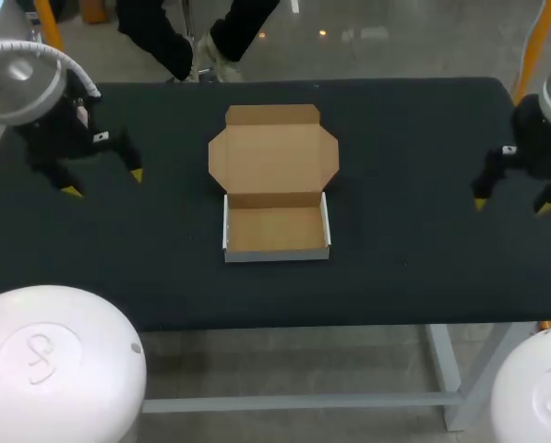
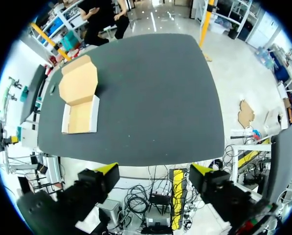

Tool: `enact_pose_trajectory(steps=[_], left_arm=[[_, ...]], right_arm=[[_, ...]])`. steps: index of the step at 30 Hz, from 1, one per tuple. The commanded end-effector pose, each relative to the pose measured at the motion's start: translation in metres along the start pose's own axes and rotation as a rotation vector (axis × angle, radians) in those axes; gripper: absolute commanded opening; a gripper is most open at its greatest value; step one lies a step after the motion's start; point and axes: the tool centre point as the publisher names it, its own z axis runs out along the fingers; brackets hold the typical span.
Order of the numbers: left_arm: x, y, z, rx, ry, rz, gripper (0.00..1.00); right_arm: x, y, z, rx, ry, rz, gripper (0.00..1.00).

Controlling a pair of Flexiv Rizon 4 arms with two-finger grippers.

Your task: Assemble the packaging by folding the flat box into shape, placing the metal phone stand inside, and closing the box properly

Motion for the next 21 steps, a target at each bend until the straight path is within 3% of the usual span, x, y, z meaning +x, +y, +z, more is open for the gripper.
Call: enact_pose_trajectory(steps=[1,9,21], left_arm=[[-0.002,0.002,0.002,0.007,-0.004,-0.003,1.00],[-0.007,-0.006,0.017,0.009,-0.004,-0.004,1.00],[-0.017,-0.034,0.057,-0.026,-0.029,-0.021,1.00]], right_arm=[[0.001,-0.001,-0.002,0.002,-0.003,0.001,1.00],[0.001,-0.001,-0.002,0.002,-0.003,0.001,1.00],[0.001,-0.001,-0.002,0.002,-0.003,0.001,1.00]])
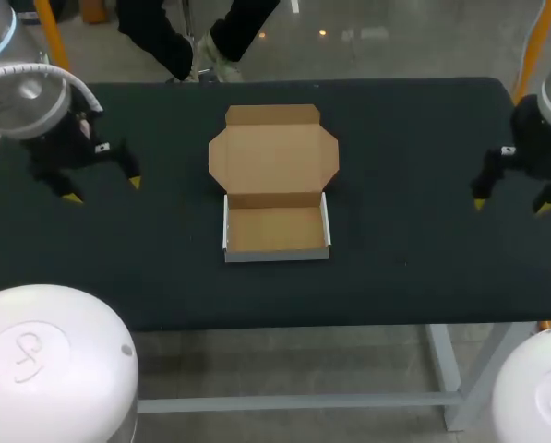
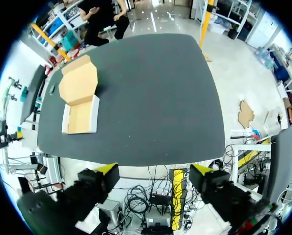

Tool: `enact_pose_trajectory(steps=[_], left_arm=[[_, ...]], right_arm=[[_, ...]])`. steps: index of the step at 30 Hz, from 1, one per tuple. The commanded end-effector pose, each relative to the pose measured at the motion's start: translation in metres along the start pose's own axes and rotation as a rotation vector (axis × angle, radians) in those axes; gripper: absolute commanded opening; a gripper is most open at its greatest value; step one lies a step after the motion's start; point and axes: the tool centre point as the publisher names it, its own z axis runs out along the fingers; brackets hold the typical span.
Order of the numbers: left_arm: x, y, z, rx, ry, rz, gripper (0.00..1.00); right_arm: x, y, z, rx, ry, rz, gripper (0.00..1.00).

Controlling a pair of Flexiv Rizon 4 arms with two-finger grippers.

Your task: Assemble the packaging by folding the flat box into shape, placing the metal phone stand inside, and closing the box properly

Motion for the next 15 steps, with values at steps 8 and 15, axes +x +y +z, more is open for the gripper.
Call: enact_pose_trajectory(steps=[8,15], left_arm=[[-0.006,-0.025,0.036,-0.057,-0.039,0.002,1.00],[-0.017,-0.036,0.058,-0.074,-0.054,0.030,1.00]], right_arm=[[0.000,-0.001,-0.003,0.003,-0.002,0.000,1.00],[0.000,-0.001,-0.003,0.003,-0.002,0.000,1.00]])
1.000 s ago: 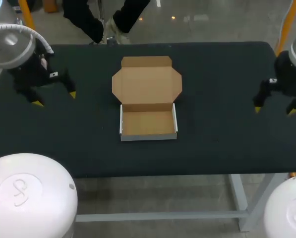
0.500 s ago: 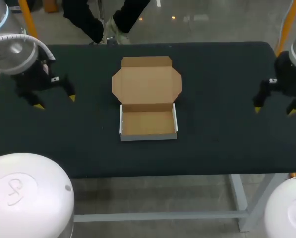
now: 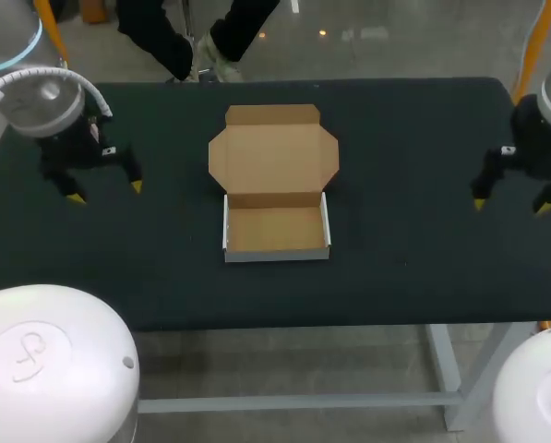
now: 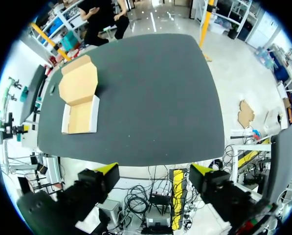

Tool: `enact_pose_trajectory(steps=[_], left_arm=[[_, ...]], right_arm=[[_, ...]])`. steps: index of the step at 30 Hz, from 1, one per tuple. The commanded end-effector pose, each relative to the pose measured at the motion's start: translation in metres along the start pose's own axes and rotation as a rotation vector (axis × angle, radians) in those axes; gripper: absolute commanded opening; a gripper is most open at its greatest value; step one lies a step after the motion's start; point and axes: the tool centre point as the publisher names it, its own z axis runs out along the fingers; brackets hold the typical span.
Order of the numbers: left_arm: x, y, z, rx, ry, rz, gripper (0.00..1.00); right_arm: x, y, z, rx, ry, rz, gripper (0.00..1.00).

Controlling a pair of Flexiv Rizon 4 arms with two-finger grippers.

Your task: Assemble the packaging by folding the flat box into shape, placing the metal phone stand inside, and closing the box properly

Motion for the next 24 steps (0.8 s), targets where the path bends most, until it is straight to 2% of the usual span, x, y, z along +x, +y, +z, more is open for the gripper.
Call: enact_pose_trajectory(steps=[1,24], left_arm=[[-0.002,-0.014,0.017,-0.029,-0.002,0.011,1.00],[-0.046,-0.056,0.072,-0.066,0.015,0.054,1.00]], right_arm=[[0.000,0.000,-0.002,0.003,-0.001,0.000,1.00],[0.000,0.000,-0.002,0.003,-0.001,0.000,1.00]])
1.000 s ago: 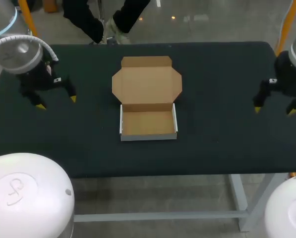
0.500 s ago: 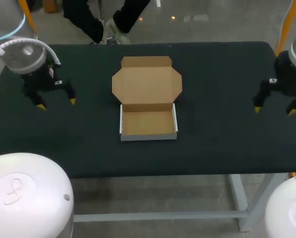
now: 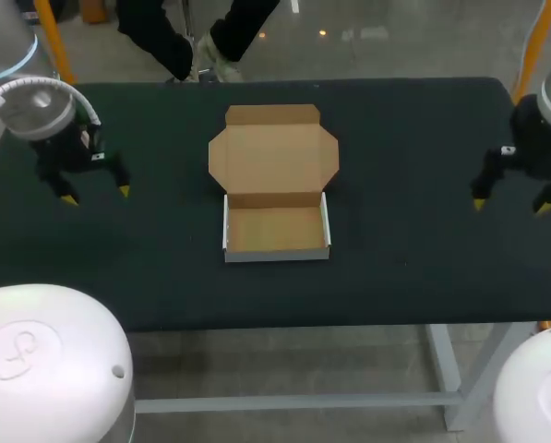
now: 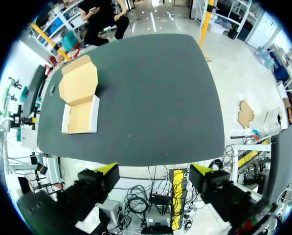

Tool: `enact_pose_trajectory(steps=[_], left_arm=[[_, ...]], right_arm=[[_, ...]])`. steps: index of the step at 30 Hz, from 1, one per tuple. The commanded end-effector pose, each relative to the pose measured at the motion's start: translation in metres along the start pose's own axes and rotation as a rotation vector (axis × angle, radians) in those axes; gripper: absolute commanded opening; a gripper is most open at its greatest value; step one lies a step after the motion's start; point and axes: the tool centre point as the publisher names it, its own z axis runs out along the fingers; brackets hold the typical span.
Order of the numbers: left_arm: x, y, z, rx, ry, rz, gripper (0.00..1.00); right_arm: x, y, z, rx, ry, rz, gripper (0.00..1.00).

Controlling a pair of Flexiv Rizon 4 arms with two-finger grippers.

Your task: Assemble the packaging by folding the flat box into shape, placing the metal phone stand inside, and closing the box properly

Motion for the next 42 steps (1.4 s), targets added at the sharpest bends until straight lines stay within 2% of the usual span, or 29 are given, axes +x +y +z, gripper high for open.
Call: enact_pose_trajectory(steps=[1,16,42], left_arm=[[-0.007,-0.014,0.014,-0.019,0.010,0.004,1.00],[-0.036,-0.046,0.040,-0.046,0.007,-0.027,1.00],[-0.034,-0.047,0.042,-0.037,-0.004,-0.019,1.00]], right_arm=[[0.000,0.000,-0.002,0.003,-0.002,0.000,1.00],[0.000,0.000,-0.002,0.003,-0.002,0.000,1.00],[0.000,0.000,-0.002,0.003,-0.002,0.000,1.00]])
